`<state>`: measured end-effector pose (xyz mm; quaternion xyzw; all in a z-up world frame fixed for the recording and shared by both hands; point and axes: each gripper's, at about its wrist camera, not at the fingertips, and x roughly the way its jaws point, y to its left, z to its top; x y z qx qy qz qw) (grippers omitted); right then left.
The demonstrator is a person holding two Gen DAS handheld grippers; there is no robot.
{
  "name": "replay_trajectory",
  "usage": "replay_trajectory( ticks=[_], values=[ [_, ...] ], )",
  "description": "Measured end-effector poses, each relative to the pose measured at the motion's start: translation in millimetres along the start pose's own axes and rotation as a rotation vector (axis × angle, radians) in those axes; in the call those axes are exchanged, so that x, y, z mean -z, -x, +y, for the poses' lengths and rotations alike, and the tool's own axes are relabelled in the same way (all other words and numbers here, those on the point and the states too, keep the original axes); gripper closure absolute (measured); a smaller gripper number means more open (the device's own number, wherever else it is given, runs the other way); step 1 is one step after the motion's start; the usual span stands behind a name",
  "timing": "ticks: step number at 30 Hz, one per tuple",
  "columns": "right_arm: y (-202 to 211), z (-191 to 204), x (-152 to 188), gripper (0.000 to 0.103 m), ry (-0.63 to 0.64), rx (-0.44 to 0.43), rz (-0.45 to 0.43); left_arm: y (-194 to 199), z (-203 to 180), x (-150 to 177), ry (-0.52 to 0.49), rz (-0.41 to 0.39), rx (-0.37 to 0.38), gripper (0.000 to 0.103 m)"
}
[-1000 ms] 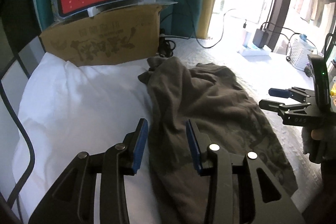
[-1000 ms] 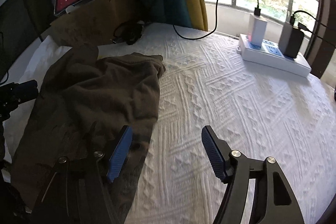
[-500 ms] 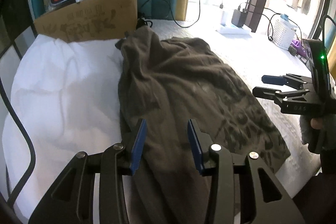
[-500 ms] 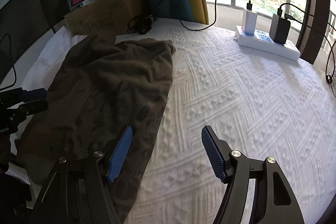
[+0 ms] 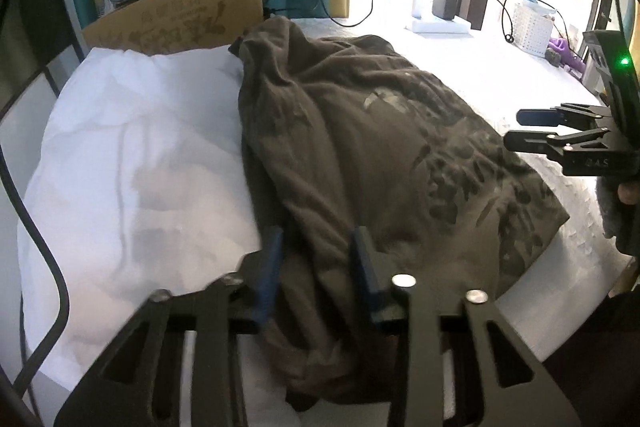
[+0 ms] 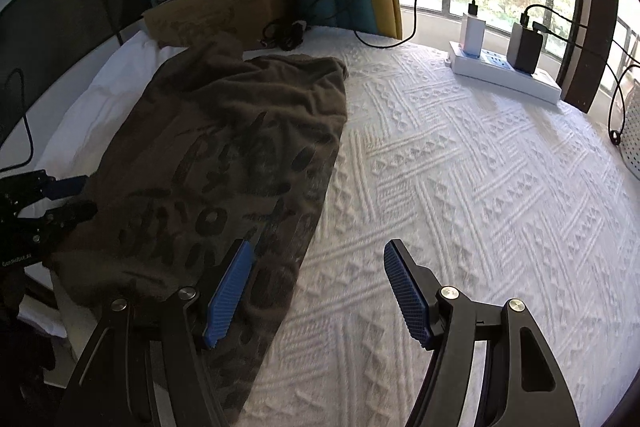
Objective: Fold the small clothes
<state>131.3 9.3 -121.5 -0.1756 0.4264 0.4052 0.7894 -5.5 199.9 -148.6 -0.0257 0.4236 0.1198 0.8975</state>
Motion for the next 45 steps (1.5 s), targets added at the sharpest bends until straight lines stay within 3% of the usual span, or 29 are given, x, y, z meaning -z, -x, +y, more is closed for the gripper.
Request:
replay_trajectory(
  ticks=[4, 8, 16, 29, 31, 35, 43, 45],
  values=[
    [2.8, 4.9, 11.7, 0.032, 0.011, -0.002, 0.02, 5.0, 0.1, 1.7, 0.0, -0.002, -0.028, 0.074],
    [9.4, 5.1, 24.7, 0.032, -0.006, 0.001, 0.017, 16.0, -2.1, 0.2, 0.044, 0.017, 0.002, 0.074],
    [33.7, 4.5, 42.9, 0.032, -0.032, 0.0, -0.022, 39.9, -43.0, -10.7, -0.041, -0.032, 0.047, 0.074],
    [89.4, -31.7, 70.5, 0.032, -0.113, 0.06, -0.112, 37.0, -109.1, -33.6, -0.117, -0.042, 0.094, 0.073],
    [97.2, -39.1, 75.2, 0.032, -0.128, 0.072, -0.127, 39.7, -117.8, -36.5, -0.121, -0.054, 0.108, 0.072],
    [113.6, -55.2, 85.8, 0.032, -0.161, 0.1, -0.15, 41.9, -134.2, -46.2, -0.106, -0.068, 0.181, 0.059],
    [151.2, -78.9, 101.9, 0.032, -0.199, 0.185, -0.202, 55.0, -170.6, -69.0, -0.145, -0.138, 0.24, 0.058],
    [161.0, -84.7, 105.9, 0.032, -0.208, 0.207, -0.216, 59.1, -177.2, -73.0, -0.15, -0.145, 0.271, 0.049]
  ],
)
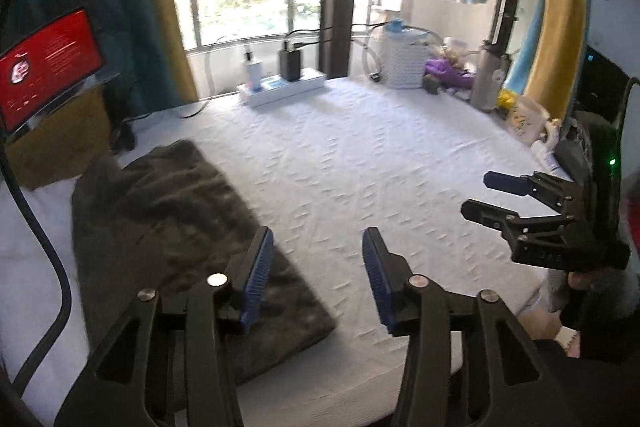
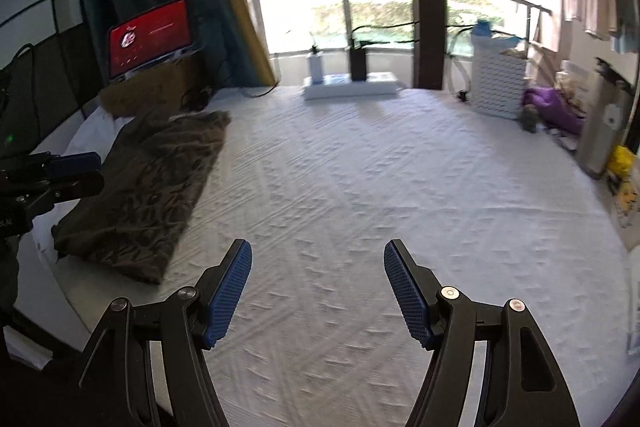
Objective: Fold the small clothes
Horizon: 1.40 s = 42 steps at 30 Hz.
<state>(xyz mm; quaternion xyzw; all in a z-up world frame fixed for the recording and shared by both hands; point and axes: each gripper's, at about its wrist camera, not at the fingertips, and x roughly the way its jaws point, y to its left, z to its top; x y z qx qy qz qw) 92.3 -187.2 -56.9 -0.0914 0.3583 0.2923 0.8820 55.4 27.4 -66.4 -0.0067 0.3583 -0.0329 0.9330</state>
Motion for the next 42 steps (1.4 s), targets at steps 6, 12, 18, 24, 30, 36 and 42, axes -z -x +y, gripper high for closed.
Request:
replay_trajectory(
  ticks=[6, 12, 18, 24, 30, 36, 42],
  values=[
    [25.6, -22.0, 2.1, 0.032, -0.017, 0.071, -0.043, 9.5, -21.2, -12.2, -0.037, -0.05, 0.029, 0.041],
    [52.2, -35.8, -1.2, 0.031, -0.035, 0.109, -0.088, 25.9, -35.9, -20.9, -0.07, -0.113, 0.032, 0.022],
    [75.6, -36.0, -9.1, 0.03, -0.035, 0.146, -0.129, 44.7, -45.5, -29.9, -0.081, -0.171, 0.022, 0.022],
    [99.9, -30.7, -18.6, 0.029, -0.019, 0.16, -0.184, 65.7, -53.6, -35.2, -0.097, -0.249, -0.001, 0.021],
    [120.4, -26.2, -28.1, 0.028, -0.003, 0.175, -0.232, 86.9, -56.1, -39.1, -0.098, -0.33, -0.012, 0.02],
    [143.6, -19.5, -34.5, 0.027, 0.014, 0.192, -0.283, 105.3, -53.8, -40.1, -0.086, -0.396, -0.022, 0.018],
    [162.9, -12.0, -35.7, 0.023, 0.024, 0.199, -0.332, 122.2, -48.3, -36.2, -0.052, -0.48, -0.053, 0.002]
  ],
)
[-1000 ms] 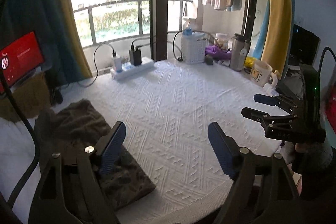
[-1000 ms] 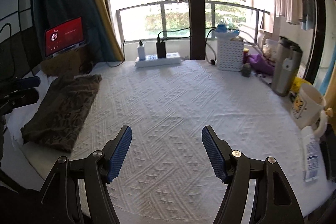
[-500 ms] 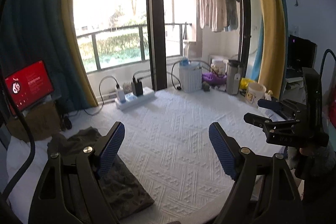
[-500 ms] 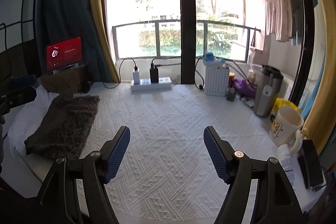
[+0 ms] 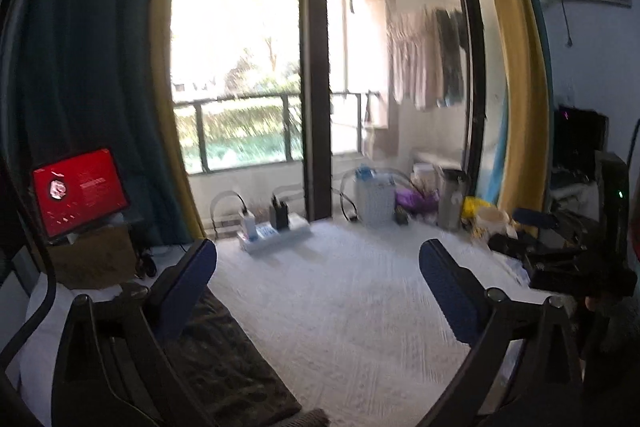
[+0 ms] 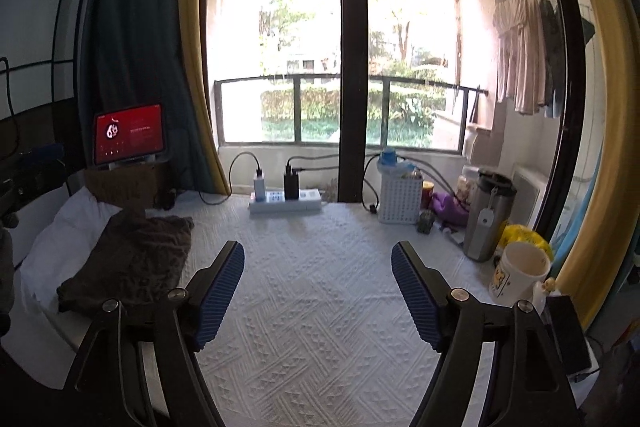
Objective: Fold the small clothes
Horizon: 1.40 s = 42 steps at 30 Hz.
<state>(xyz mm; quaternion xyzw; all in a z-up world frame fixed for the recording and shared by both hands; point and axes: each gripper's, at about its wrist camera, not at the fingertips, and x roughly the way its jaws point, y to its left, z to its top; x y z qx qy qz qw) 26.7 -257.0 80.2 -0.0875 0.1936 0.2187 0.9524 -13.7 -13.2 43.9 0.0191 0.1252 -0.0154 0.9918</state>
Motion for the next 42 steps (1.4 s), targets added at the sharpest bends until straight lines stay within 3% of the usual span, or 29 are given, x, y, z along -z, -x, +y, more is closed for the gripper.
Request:
replay_trajectory(
  ticks=[9, 22, 33, 39, 42],
  values=[
    [27.6, 13.2, -16.6, 0.016, 0.01, 0.02, -0.09, 25.7, 10.1, -5.5, 0.01, -0.106, -0.064, 0.001],
    [53.8, 38.2, -38.3, 0.013, 0.012, 0.035, -0.127, 54.3, 35.1, -3.7, 0.069, -0.198, -0.125, 0.001],
    [61.9, 60.8, -49.6, 0.012, 0.027, 0.004, -0.159, 68.1, 61.5, 4.5, 0.12, -0.205, -0.201, 0.001],
    [60.8, 73.2, -53.8, 0.012, 0.039, -0.003, -0.161, 68.5, 75.8, 9.8, 0.156, -0.166, -0.28, 0.001],
    [60.6, 78.3, -55.5, 0.012, 0.043, -0.007, -0.162, 71.8, 82.2, 10.7, 0.169, -0.155, -0.28, 0.001]
  ],
)
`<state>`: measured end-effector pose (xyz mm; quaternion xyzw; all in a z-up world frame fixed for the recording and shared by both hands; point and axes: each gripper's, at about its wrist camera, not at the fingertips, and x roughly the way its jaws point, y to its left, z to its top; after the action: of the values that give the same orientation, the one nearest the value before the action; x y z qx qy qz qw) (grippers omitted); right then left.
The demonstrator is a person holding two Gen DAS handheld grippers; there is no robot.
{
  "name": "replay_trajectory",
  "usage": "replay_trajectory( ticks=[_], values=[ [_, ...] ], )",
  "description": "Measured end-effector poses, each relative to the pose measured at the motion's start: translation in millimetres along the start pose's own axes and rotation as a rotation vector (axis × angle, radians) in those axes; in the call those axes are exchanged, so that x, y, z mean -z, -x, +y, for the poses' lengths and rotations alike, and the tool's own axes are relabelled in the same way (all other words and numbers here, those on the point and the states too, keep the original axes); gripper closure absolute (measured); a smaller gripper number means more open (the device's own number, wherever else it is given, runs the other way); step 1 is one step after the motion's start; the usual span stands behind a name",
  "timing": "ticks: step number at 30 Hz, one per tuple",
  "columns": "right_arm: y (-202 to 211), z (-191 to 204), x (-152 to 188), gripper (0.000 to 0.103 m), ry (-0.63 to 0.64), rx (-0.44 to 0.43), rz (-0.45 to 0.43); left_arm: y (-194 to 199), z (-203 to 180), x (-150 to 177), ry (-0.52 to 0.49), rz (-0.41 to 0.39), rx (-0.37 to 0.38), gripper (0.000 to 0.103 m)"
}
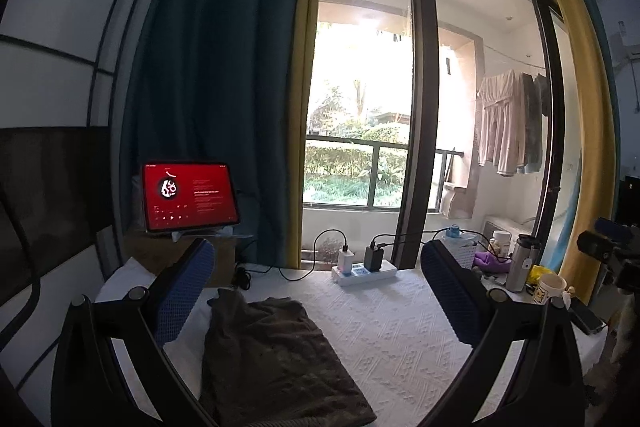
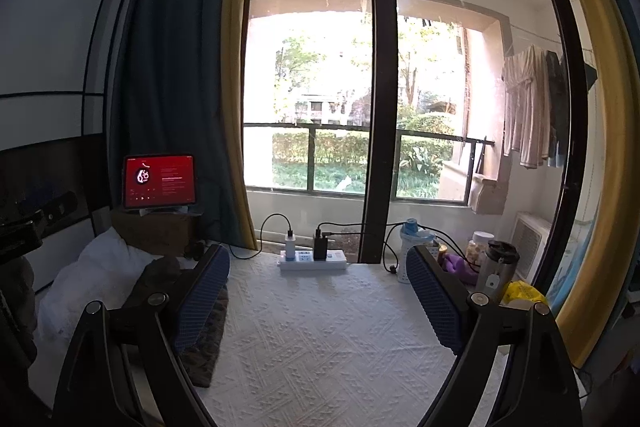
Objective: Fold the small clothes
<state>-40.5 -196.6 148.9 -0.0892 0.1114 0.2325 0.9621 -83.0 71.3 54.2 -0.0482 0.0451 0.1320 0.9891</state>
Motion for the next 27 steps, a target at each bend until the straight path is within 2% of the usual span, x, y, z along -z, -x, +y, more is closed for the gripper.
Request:
replay_trajectory(
  ticks=[10, 27],
  values=[
    [-4.1, 3.1, -1.4, 0.012, -0.001, -0.009, 0.01, -3.3, 2.7, 1.0, -0.026, 0.051, -0.027, 0.001],
    [-7.0, 3.2, 0.5, 0.012, 0.003, -0.015, 0.025, -4.2, 9.8, 2.1, -0.004, 0.06, -0.033, 0.001]
  ],
)
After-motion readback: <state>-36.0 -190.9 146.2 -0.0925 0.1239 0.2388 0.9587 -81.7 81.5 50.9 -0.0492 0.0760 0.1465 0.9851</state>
